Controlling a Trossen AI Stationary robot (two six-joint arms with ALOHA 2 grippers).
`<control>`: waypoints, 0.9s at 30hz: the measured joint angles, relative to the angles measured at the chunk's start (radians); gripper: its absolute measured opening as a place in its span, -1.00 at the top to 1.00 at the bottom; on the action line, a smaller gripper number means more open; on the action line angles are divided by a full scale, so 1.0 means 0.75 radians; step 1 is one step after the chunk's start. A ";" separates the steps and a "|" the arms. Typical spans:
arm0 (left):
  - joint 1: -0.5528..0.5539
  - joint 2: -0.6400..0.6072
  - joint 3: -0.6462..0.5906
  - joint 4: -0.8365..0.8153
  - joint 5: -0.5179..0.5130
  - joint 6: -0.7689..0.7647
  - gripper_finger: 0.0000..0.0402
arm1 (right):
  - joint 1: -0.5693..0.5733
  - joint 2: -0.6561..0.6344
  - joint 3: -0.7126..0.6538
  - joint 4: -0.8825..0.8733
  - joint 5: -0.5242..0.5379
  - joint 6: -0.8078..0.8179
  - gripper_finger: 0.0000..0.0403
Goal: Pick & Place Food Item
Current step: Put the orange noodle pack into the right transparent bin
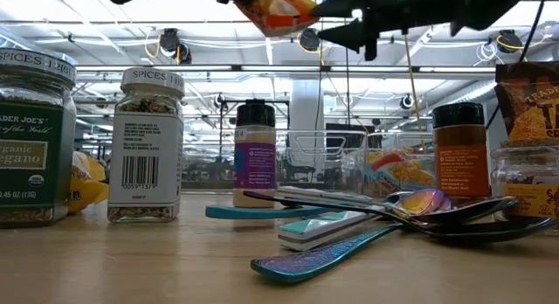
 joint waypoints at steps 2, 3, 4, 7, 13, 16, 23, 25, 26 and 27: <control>0.000 0.003 0.000 0.017 -0.002 0.024 0.93 | -0.012 0.030 0.000 0.094 -0.001 0.009 -0.26; 0.000 0.003 0.000 0.016 -0.005 0.028 0.93 | -0.016 0.043 0.000 0.137 -0.001 0.014 -0.26; 0.000 0.003 0.000 0.016 -0.012 0.029 0.95 | -0.020 0.054 0.000 0.174 -0.002 0.018 -0.26; 0.000 0.003 0.000 0.016 -0.040 0.035 0.98 | -0.025 0.075 0.000 0.253 -0.002 0.019 -0.26; 0.000 0.003 0.000 0.016 -0.046 0.043 0.94 | -0.025 0.087 0.000 0.285 -0.002 0.019 -0.19; 0.000 0.003 0.000 0.016 -0.044 0.042 0.98 | -0.025 0.086 0.000 0.284 -0.002 0.019 -0.01; 0.000 0.003 0.000 0.018 -0.040 0.020 0.92 | -0.025 0.086 0.000 0.282 -0.003 -0.016 0.56; 0.000 0.003 0.000 0.017 -0.038 0.014 0.96 | -0.025 0.086 0.000 0.283 -0.003 -0.034 0.72; 0.000 0.003 0.000 0.016 -0.037 0.008 0.98 | -0.025 0.086 0.000 0.283 -0.003 -0.047 0.79; 0.000 0.003 0.000 0.017 -0.037 -0.006 0.98 | -0.025 0.086 0.000 0.283 -0.003 -0.059 0.86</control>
